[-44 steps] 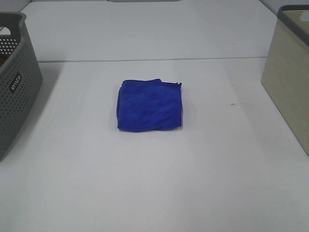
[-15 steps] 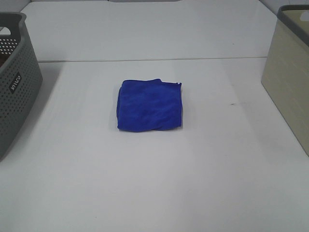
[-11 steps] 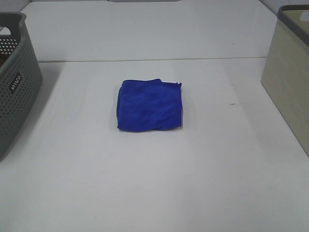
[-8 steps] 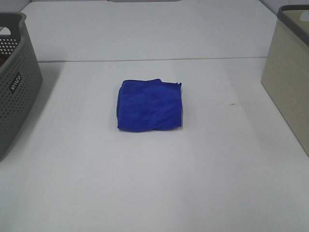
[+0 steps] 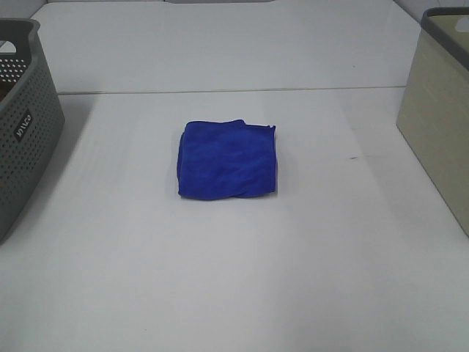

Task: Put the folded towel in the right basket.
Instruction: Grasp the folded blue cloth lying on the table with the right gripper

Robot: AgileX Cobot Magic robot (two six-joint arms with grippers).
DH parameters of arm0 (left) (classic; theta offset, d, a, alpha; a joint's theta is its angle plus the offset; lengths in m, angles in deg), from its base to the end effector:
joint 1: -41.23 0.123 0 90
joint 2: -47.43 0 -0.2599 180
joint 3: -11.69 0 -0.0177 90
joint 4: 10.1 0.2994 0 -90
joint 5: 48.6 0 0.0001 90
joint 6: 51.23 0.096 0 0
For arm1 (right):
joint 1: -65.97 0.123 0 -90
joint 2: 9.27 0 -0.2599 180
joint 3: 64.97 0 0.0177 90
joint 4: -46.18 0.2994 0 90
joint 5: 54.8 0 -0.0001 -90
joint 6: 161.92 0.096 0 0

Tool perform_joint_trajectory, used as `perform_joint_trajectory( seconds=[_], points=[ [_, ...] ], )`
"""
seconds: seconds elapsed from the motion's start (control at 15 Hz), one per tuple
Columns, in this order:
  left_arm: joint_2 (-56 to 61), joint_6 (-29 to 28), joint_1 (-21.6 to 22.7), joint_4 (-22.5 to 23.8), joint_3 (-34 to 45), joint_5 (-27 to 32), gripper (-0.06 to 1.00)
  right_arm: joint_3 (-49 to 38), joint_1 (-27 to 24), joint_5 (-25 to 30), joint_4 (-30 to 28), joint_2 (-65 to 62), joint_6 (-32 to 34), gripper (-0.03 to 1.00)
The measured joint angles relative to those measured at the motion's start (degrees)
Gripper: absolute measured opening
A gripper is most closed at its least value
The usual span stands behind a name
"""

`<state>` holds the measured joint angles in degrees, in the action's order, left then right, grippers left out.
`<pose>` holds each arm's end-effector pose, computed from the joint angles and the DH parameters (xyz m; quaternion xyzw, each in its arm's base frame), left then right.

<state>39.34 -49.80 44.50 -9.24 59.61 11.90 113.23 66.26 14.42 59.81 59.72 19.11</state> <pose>0.0667 0.0051 0.2987 -0.0139 0.8503 0.0291 0.5254 0.2444 0.0224 0.4096 0.0077 0.9331 0.1226 0.3381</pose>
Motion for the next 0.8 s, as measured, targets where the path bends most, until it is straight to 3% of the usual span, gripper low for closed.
perform_joint_trajectory(
  seconds=[0.2,0.33,0.4,0.53,0.6,0.8],
  points=[
    [0.00,0.00,0.00,0.00,0.00,0.00,0.98,10.89,0.00,-0.06,3.55,13.58,-0.23,0.95],
    [0.00,0.00,0.00,0.00,0.00,0.00,0.98,14.27,0.92,-1.20,11.57,22.92,-3.27,0.94],
    [0.00,0.00,0.00,0.00,0.00,0.00,0.98,14.44,2.06,-2.35,12.89,24.92,-4.18,0.94],
    [0.00,0.00,0.00,0.00,0.00,0.00,0.98,14.67,8.77,-8.25,16.10,33.80,-6.42,0.92],
    [0.00,0.00,0.00,0.00,0.00,0.00,0.98,14.78,12.83,-12.95,21.83,43.72,-7.96,0.90],
    [0.00,0.00,0.00,0.00,0.00,0.00,0.98,18.39,13.18,-14.90,25.78,56.21,-11.52,0.90]
  ],
)
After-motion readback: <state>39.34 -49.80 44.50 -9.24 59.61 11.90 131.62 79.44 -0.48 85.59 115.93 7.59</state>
